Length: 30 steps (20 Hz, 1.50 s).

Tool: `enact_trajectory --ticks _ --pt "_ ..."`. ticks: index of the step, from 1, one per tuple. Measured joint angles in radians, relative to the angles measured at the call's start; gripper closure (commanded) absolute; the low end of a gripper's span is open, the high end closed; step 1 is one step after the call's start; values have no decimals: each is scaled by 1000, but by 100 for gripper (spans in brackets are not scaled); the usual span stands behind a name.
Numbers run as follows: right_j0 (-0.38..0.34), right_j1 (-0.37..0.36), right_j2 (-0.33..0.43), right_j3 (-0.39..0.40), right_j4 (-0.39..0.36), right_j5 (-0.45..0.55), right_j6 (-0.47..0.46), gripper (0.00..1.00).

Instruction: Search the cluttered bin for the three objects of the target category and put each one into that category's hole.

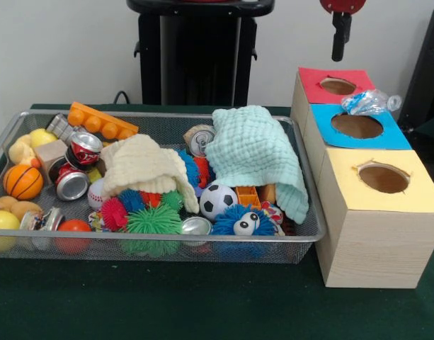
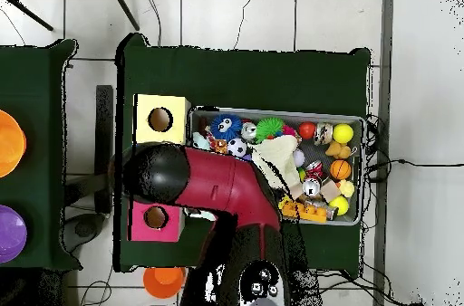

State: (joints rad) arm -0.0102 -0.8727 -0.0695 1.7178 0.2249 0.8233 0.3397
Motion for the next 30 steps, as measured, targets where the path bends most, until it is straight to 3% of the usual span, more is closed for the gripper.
enact_trajectory --ticks 17,30 --pt "-101 -14 136 -8 -1 0 0 0" --pt "-143 -10 189 -36 -33 26 0 0"
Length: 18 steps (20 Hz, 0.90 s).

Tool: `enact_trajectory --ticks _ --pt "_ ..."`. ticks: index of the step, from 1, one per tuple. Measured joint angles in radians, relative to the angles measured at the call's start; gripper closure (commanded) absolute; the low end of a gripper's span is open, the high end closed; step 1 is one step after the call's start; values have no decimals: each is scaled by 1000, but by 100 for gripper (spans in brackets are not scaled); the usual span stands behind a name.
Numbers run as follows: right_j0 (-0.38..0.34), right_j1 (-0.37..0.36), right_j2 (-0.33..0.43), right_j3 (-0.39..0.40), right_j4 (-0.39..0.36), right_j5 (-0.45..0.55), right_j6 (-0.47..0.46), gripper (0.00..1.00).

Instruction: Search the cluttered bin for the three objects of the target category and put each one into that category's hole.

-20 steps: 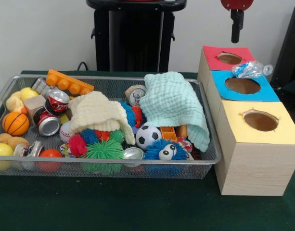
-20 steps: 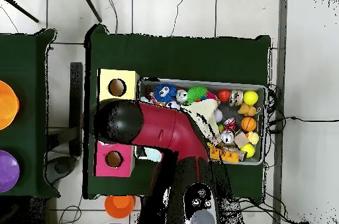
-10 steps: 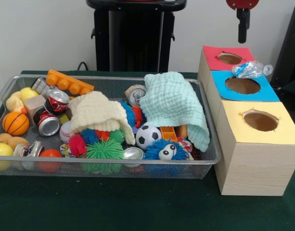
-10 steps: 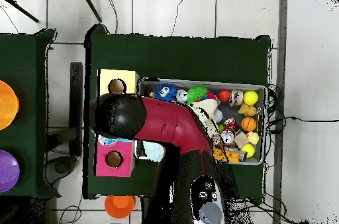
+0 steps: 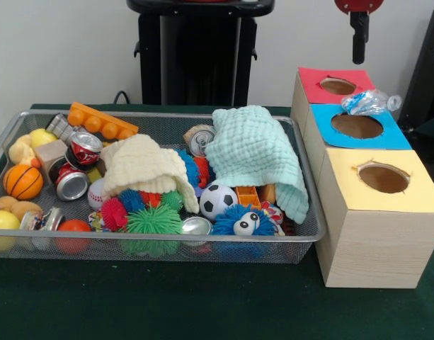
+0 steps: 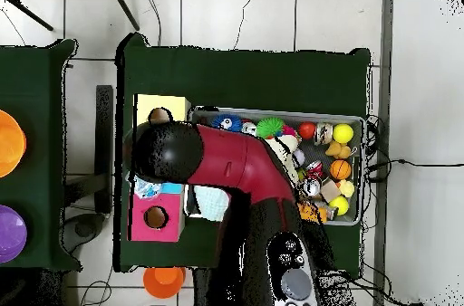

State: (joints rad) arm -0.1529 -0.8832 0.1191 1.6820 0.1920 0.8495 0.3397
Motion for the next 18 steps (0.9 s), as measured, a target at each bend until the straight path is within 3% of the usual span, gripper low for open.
enact_trajectory --ticks 6,18 --pt "-21 33 19 -39 -32 95 0 0" --pt "-58 74 63 -49 -43 116 0 0"
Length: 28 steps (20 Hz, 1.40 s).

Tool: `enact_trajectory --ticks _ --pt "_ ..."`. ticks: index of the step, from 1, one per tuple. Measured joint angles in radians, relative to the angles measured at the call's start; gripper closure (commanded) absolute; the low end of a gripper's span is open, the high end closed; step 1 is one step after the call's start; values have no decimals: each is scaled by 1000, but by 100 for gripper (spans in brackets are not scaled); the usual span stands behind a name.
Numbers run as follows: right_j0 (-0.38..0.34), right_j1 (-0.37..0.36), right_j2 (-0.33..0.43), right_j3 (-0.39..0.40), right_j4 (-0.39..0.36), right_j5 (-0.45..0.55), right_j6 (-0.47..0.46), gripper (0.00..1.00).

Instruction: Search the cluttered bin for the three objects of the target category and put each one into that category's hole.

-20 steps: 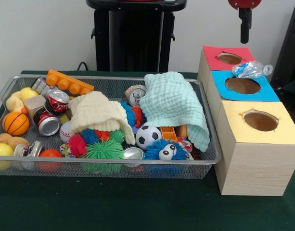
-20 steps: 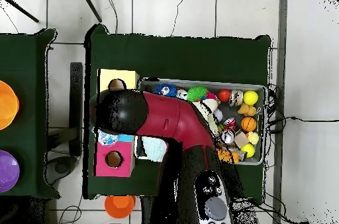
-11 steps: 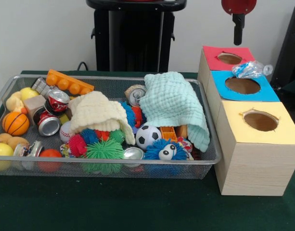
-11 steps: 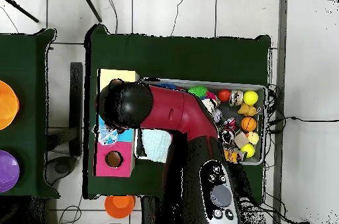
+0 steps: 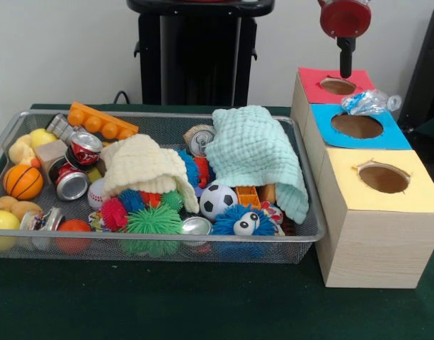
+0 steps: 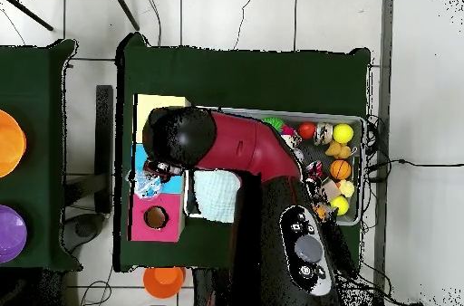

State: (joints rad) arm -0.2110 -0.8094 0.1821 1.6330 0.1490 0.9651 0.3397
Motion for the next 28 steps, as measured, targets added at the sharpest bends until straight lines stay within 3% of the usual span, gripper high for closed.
enact_trajectory --ticks 11,28 --pt "-18 6 46 0 -2 -2 0 0" --pt "-65 52 105 0 -6 -104 0 0"
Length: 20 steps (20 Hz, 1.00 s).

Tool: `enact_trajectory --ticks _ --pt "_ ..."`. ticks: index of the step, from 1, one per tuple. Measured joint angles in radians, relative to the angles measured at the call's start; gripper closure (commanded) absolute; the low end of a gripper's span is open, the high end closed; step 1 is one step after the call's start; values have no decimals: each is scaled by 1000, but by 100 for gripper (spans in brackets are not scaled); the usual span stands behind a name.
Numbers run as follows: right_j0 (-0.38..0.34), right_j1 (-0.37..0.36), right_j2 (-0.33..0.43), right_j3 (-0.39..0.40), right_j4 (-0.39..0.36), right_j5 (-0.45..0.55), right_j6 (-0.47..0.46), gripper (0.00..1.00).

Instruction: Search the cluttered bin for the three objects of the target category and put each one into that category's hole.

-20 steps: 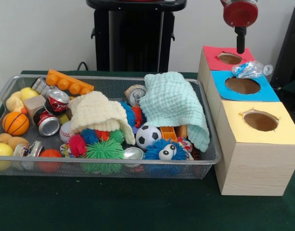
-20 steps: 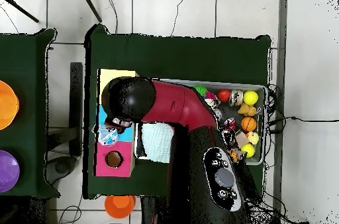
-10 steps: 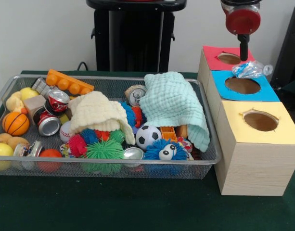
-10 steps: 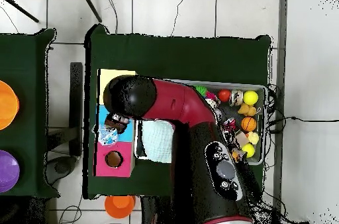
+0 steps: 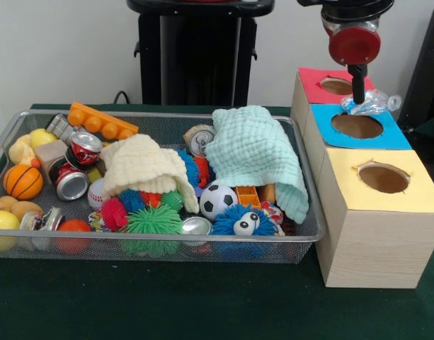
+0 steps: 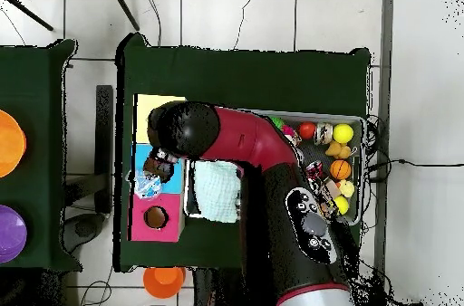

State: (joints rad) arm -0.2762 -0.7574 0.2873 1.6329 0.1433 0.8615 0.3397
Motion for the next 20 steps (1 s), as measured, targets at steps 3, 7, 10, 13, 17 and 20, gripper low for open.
enact_trajectory --ticks 3,7,10,13,17,20 --pt "-2 2 4 0 0 -15 0 0" --pt "-8 6 9 0 -1 -39 0 0" --pt "-14 10 17 0 -2 -59 0 0" --pt "-23 16 30 4 -3 -90 0 0" --pt "-37 20 54 16 -3 -135 0 0" --pt "-49 23 71 21 -3 -151 0 0"
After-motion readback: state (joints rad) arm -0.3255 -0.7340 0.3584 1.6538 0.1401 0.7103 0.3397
